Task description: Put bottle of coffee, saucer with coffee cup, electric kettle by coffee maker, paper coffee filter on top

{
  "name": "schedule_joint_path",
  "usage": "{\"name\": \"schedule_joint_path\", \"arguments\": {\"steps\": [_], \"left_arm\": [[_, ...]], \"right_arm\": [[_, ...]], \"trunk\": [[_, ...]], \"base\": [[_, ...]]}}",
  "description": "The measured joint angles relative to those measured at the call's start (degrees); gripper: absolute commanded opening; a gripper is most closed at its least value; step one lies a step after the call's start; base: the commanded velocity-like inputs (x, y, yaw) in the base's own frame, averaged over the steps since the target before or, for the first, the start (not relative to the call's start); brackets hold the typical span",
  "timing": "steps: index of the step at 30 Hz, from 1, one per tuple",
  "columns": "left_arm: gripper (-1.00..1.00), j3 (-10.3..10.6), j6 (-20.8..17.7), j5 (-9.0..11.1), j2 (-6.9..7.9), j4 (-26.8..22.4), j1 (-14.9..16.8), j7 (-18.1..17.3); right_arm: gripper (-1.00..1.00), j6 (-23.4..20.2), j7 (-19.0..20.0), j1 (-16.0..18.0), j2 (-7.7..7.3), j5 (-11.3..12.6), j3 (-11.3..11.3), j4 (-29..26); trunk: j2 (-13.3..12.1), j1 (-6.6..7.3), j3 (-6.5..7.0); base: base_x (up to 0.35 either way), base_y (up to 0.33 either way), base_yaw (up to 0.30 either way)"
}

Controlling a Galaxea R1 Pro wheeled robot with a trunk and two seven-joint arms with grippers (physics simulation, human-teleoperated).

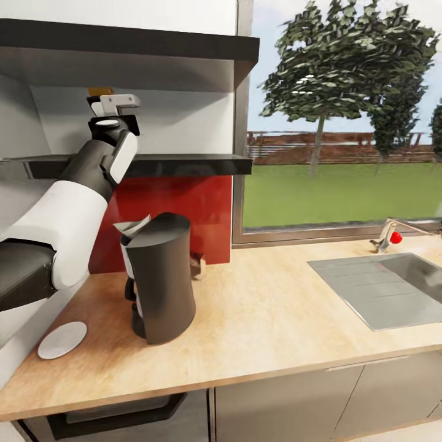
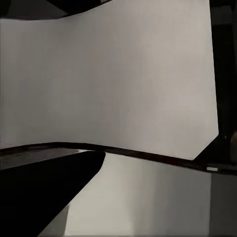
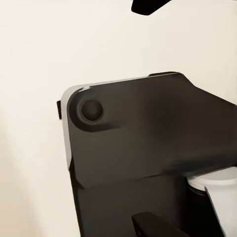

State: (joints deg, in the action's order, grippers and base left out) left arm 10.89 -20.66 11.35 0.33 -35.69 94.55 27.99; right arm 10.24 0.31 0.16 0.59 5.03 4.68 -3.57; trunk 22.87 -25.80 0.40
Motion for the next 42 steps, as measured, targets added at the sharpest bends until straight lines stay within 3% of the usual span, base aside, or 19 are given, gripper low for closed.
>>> {"name": "schedule_joint_path", "arguments": {"steps": [24, 28, 36, 42], "left_arm": [[-1.0, 0.2, 0.0, 0.2, 0.47, 0.0, -0.1, -0.1], [-1.0, -0.6, -1.3, 0.5, 1.78, -1.2, -1.4, -0.9], [-1.0, 1.0, -1.0, 1.6, -0.69, 0.8, -4.1, 1.1], [-1.0, 1.1, -2.6, 0.8, -0.65, -1.1, -6.0, 1.2]], "right_arm": [[1.0, 0.1, 0.0, 0.0, 0.02, 0.0, 0.1, -0.4], [1.0, 0.9, -0.1, 0.2, 0.12, 0.1, 0.2, -1.7], [1.0, 0.9, -0.1, 0.3, -0.29, -0.1, 0.1, -4.0], [1.0, 0.9, -0.1, 0.3, -0.34, -0.2, 0.2, -4.8]], "trunk": [[0.0, 0.0, 0.54], [0.0, 0.04, 0.54], [0.0, 0.02, 0.53], [0.0, 0.0, 0.54]], "base": [[-0.327, 0.0, 0.009], [0.0, 0.0, 0.0], [-0.035, 0.0, 0.0], [-0.283, 0.0, 0.0]]}}
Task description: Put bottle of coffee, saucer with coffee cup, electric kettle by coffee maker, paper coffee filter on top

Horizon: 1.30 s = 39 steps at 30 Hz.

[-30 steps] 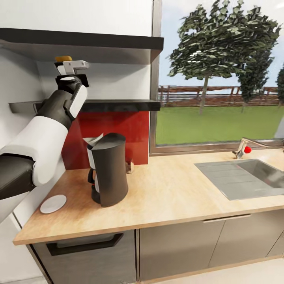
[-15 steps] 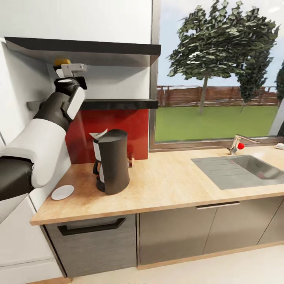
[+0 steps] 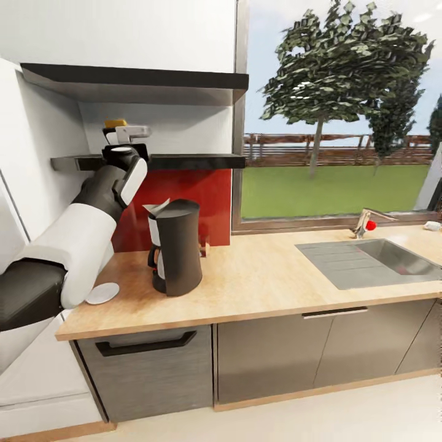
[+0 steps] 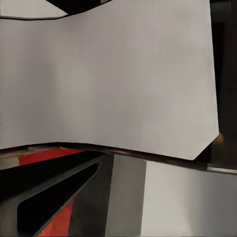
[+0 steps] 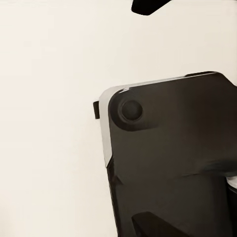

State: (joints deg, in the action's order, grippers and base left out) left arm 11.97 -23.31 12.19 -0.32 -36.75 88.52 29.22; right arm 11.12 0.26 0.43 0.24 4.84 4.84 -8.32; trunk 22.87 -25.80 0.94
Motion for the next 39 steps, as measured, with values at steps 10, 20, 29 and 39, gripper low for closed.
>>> {"name": "schedule_joint_path", "arguments": {"steps": [10, 20, 29, 39], "left_arm": [[-1.0, 0.0, -1.5, -0.4, 0.14, -2.7, -1.5, 0.0], [-1.0, 0.1, -5.1, -0.7, 3.66, -19.3, -12.0, -14.5], [-1.0, -3.9, -6.4, -0.3, 19.24, -37.0, -28.0, -39.0], [-1.0, -10.0, -5.4, -1.9, 20.04, -37.9, -36.8, -43.3]], "right_arm": [[1.0, 0.0, 0.0, 0.0, -0.01, 0.0, -0.1, 0.0], [1.0, 0.0, 0.0, 0.0, -0.01, 0.0, -0.2, 0.0], [1.0, 0.0, 0.0, 0.0, 0.04, 0.0, -0.2, 0.1], [1.0, 0.0, 0.0, 0.0, 0.03, 0.0, -0.3, 0.1]], "trunk": [[0.0, 0.02, 0.0], [0.0, 0.04, -0.02], [0.0, 0.03, -0.01], [0.0, 0.03, -0.01]], "base": [[-0.26, 0.0, 0.0], [-0.011, 0.0, 0.0], [0.0, 0.0, 0.0], [0.0, 0.0, 0.0]]}}
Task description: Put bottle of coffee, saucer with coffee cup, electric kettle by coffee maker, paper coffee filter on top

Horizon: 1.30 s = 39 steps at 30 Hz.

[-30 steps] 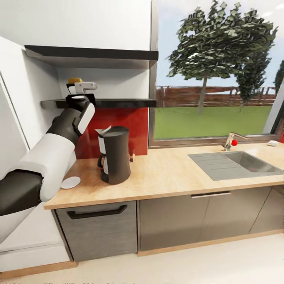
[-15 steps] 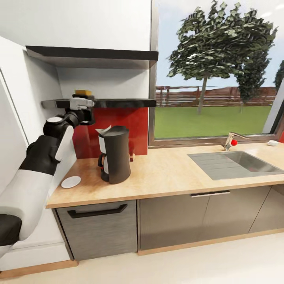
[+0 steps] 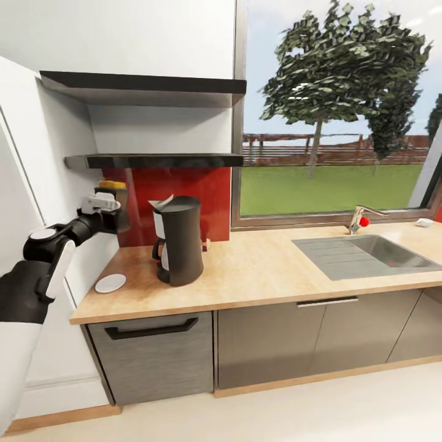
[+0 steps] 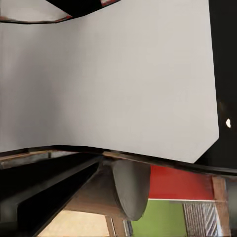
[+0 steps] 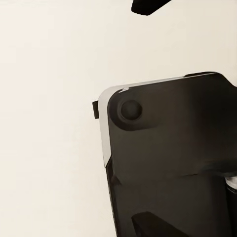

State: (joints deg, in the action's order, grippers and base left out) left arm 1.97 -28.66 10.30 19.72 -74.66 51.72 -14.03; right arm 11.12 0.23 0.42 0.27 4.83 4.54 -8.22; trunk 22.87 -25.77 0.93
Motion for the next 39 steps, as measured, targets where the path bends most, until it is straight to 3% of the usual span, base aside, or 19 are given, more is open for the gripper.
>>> {"name": "schedule_joint_path", "arguments": {"steps": [3, 4, 13, 19, 30, 39], "left_arm": [[-1.0, 0.1, 0.5, -1.3, -0.88, 0.3, -2.2, 2.1], [-1.0, -0.1, 2.6, -1.4, -2.15, 0.4, -4.0, 3.6], [-1.0, -0.2, 6.2, -1.6, -3.03, 1.5, -9.0, 8.8], [-1.0, -0.1, 12.1, -1.4, -3.85, 5.6, -10.9, 10.8], [-1.0, -0.2, 13.6, -1.7, -3.97, 5.9, -13.0, 11.0], [-1.0, 0.0, 14.9, -1.5, -4.18, 6.0, -14.4, 14.2]], "right_arm": [[1.0, 0.0, 0.0, 0.0, 0.0, 0.0, 0.0, 0.0], [1.0, 0.0, 0.0, 0.0, -0.01, 0.0, -0.1, 0.0], [1.0, 0.0, 0.0, 0.0, 0.03, 0.0, -0.1, 0.0], [1.0, 0.0, 0.0, 0.0, 0.0, 0.0, -0.1, 0.1], [1.0, 0.0, 0.0, 0.0, -0.03, 0.0, -0.1, 0.1], [1.0, 0.0, 0.0, 0.0, -0.03, 0.0, -0.1, 0.1]], "trunk": [[0.0, 0.0, 0.01], [0.0, 0.01, -0.01], [0.0, 0.0, 0.01], [0.0, 0.03, 0.0], [0.0, 0.03, 0.01], [0.0, 0.02, 0.0]], "base": [[0.0, 0.0, 0.0], [0.0, 0.0, 0.0], [0.0, 0.0, 0.0], [0.113, 0.0, 0.0], [0.311, 0.103, 0.0], [0.264, 0.227, 0.0]]}}
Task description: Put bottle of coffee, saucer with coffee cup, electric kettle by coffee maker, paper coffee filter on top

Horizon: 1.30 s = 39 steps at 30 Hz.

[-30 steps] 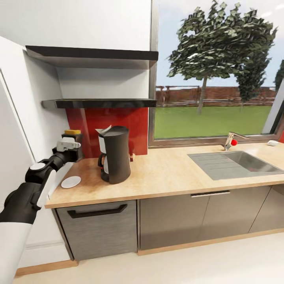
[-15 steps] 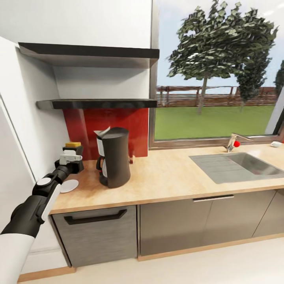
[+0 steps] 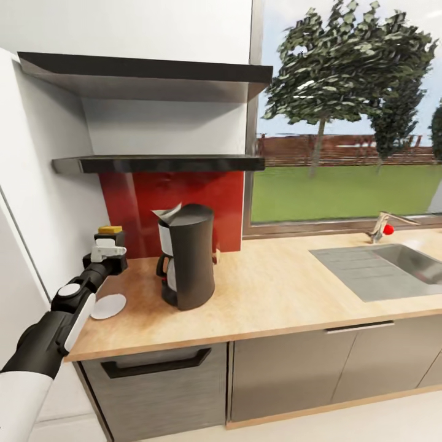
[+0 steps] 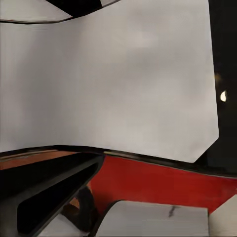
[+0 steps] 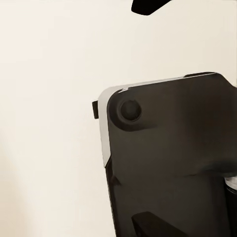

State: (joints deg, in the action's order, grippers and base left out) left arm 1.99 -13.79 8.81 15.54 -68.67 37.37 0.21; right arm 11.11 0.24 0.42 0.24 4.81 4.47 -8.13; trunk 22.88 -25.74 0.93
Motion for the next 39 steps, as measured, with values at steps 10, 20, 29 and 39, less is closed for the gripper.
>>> {"name": "schedule_joint_path", "arguments": {"steps": [10, 20, 29, 39], "left_arm": [[-1.0, 0.1, 0.4, -0.4, -1.45, 1.2, -0.4, 0.1], [-1.0, 0.0, 6.2, -0.4, -1.51, 4.2, -0.7, 0.1], [-1.0, -0.5, 4.9, -0.7, -1.73, 6.9, -3.2, 1.7], [-1.0, -3.8, 4.8, -1.0, -1.97, 5.0, -6.4, 2.7]], "right_arm": [[1.0, 0.0, -0.1, 0.0, -0.08, -0.2, 0.1, 0.5], [1.0, 0.0, -0.1, 0.0, -0.42, -0.1, 0.0, 2.5], [1.0, 0.1, -0.1, 0.0, 0.37, 0.0, -0.1, 2.1], [1.0, 0.1, -0.1, 0.0, 0.02, -0.1, -0.3, 2.2]], "trunk": [[0.0, -0.02, 0.01], [0.0, -0.02, 0.01], [0.0, -0.02, 0.0], [0.0, 0.01, 0.0]], "base": [[0.145, 0.027, -0.029], [0.003, 0.0, -0.128], [0.002, 0.0, 0.0], [0.231, 0.01, 0.0]]}}
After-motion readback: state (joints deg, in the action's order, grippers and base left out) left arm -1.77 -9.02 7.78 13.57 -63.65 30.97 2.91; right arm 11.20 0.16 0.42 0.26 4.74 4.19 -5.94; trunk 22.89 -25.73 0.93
